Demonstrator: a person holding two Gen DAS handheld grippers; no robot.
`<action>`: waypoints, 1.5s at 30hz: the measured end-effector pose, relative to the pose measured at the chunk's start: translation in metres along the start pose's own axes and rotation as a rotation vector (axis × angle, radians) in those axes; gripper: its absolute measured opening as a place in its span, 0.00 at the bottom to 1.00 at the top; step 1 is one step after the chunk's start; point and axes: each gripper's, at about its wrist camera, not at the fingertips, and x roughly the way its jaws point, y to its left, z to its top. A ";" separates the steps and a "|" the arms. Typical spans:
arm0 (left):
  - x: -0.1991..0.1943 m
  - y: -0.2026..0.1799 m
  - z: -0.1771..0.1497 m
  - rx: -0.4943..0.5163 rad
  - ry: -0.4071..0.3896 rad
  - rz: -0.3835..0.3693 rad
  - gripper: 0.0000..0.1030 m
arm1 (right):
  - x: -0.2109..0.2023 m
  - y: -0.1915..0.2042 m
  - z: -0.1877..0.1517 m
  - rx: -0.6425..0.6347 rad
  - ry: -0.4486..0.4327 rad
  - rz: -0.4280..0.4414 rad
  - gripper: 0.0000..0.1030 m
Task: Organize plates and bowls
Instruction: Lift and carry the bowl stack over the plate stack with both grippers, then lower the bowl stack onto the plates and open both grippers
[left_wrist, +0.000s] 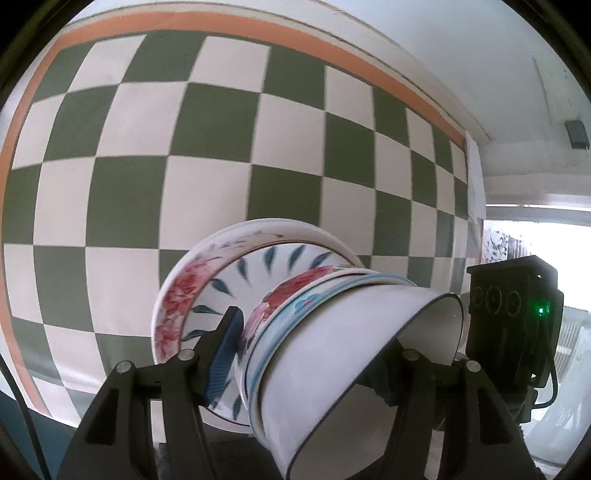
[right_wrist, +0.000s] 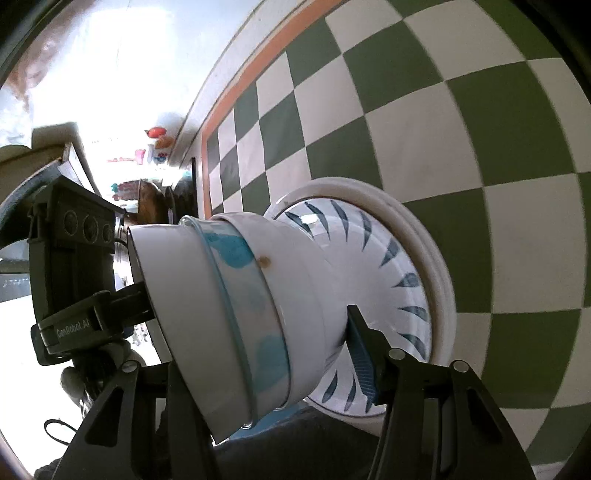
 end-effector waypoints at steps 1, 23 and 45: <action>0.002 0.003 0.000 -0.010 0.000 -0.004 0.57 | 0.005 0.002 0.002 -0.006 0.009 -0.005 0.54; 0.022 0.023 -0.005 -0.088 0.014 -0.033 0.57 | 0.032 0.000 0.024 -0.068 0.088 -0.087 0.53; -0.023 0.002 -0.034 0.072 -0.156 0.200 0.57 | -0.005 0.035 0.001 -0.155 -0.060 -0.287 0.55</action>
